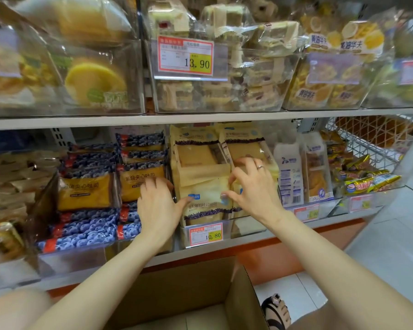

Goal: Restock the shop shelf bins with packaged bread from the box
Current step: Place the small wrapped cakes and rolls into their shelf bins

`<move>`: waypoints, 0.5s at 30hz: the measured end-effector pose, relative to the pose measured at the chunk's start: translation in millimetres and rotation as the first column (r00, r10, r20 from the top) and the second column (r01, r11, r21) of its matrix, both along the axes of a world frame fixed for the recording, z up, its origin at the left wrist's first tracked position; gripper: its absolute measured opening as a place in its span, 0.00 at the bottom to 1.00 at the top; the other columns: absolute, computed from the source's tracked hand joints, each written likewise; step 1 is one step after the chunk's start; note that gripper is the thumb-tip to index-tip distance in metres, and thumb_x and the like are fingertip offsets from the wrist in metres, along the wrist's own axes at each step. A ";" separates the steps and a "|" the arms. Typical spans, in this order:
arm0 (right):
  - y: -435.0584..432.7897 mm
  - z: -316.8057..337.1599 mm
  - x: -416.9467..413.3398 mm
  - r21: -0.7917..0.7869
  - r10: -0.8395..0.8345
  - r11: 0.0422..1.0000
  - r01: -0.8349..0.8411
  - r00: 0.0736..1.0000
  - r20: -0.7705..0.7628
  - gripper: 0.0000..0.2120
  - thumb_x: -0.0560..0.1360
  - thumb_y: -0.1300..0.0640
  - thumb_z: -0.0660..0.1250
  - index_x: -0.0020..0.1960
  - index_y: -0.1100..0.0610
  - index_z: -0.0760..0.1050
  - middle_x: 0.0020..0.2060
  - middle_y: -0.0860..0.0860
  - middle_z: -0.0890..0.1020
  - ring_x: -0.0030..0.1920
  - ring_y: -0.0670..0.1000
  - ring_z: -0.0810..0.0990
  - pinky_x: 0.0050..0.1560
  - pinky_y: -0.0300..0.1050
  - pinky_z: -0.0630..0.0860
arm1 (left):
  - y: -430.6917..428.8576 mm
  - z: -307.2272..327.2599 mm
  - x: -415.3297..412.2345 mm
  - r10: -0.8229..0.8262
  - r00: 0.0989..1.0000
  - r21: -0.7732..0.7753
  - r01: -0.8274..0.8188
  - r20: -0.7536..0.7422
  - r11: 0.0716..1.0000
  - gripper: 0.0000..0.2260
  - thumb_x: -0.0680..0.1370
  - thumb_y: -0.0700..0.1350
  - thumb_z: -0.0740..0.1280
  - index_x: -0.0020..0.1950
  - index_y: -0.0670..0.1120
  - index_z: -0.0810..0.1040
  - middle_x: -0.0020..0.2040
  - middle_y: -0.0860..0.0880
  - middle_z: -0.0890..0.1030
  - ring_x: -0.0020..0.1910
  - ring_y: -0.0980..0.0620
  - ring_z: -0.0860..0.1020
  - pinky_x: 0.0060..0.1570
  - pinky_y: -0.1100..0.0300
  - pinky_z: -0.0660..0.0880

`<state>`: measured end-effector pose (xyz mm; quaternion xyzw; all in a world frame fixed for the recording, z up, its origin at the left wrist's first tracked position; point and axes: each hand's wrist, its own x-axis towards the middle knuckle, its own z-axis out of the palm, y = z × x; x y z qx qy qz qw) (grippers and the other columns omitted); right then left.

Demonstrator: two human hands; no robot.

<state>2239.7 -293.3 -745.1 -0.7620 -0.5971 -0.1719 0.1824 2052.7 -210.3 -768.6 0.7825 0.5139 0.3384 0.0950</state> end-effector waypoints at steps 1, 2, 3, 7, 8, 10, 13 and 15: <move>-0.6 -0.2 0.7 0.003 -0.012 1.000 0.011 0.999 0.031 0.17 0.63 0.42 0.74 0.38 0.56 0.78 0.54 0.58 0.78 0.59 0.62 0.74 0.59 0.63 0.72 | -0.1 0.2 -0.6 0.011 1.000 -0.012 -0.011 0.010 1.000 0.24 0.67 0.58 0.73 0.52 0.41 0.74 0.54 0.41 0.72 0.55 0.42 0.71 0.47 0.49 0.72; -0.7 0.0 0.9 0.002 -0.022 1.000 0.022 0.998 0.064 0.17 0.64 0.41 0.72 0.37 0.55 0.79 0.54 0.58 0.79 0.58 0.62 0.75 0.60 0.63 0.72 | -0.1 -0.1 -1.1 0.006 1.000 -0.011 -0.006 0.013 1.000 0.23 0.68 0.57 0.73 0.50 0.41 0.74 0.54 0.41 0.72 0.55 0.41 0.70 0.47 0.49 0.72; -0.7 0.2 0.7 -0.003 -0.030 1.000 0.031 0.995 0.092 0.18 0.64 0.39 0.71 0.36 0.55 0.80 0.54 0.58 0.79 0.59 0.62 0.75 0.62 0.64 0.70 | -0.2 -1.2 -1.1 -0.010 1.000 0.005 0.010 0.007 1.000 0.20 0.68 0.57 0.73 0.48 0.42 0.76 0.54 0.42 0.72 0.55 0.42 0.70 0.47 0.50 0.71; 0.7 -0.3 0.0 -0.003 0.004 1.000 -0.004 1.000 -0.021 0.15 0.65 0.44 0.74 0.36 0.57 0.82 0.60 0.56 0.77 0.66 0.61 0.70 0.67 0.65 0.64 | -2.2 -3.0 -0.5 -0.052 0.999 -0.004 0.052 0.010 0.999 0.13 0.71 0.52 0.73 0.45 0.42 0.80 0.57 0.43 0.72 0.58 0.44 0.68 0.49 0.51 0.70; 1.2 0.0 0.6 0.004 0.014 1.000 -0.013 0.995 -0.103 0.13 0.67 0.46 0.75 0.38 0.57 0.83 0.62 0.56 0.76 0.68 0.60 0.67 0.68 0.63 0.62 | -1.4 -2.2 -0.7 -0.054 0.998 -0.029 0.055 0.033 0.998 0.11 0.72 0.50 0.72 0.45 0.42 0.80 0.58 0.43 0.72 0.58 0.44 0.67 0.50 0.51 0.69; 1.7 1.2 1.3 0.032 0.020 0.999 -0.014 0.976 -0.216 0.09 0.69 0.50 0.74 0.39 0.57 0.83 0.64 0.54 0.74 0.69 0.57 0.63 0.68 0.55 0.60 | 1.1 0.5 -1.4 -0.071 0.995 -0.079 0.077 0.072 0.994 0.09 0.73 0.47 0.72 0.44 0.41 0.81 0.59 0.44 0.73 0.60 0.45 0.66 0.53 0.52 0.67; 3.3 4.4 3.9 0.078 0.036 0.997 -0.016 0.968 -0.250 0.07 0.70 0.54 0.73 0.38 0.57 0.82 0.61 0.53 0.74 0.65 0.55 0.65 0.64 0.51 0.61 | 5.1 4.5 -4.0 -0.126 0.988 -0.117 0.137 0.094 0.984 0.07 0.73 0.44 0.72 0.42 0.41 0.81 0.60 0.45 0.73 0.59 0.45 0.66 0.55 0.53 0.65; 3.6 6.9 8.1 0.094 0.032 0.996 -0.010 0.973 -0.227 0.06 0.70 0.57 0.72 0.37 0.58 0.82 0.58 0.54 0.75 0.62 0.55 0.66 0.63 0.51 0.61 | 7.5 7.3 -6.6 -0.151 0.983 -0.130 0.164 0.099 0.978 0.06 0.73 0.44 0.71 0.41 0.41 0.81 0.59 0.46 0.73 0.59 0.45 0.65 0.55 0.54 0.64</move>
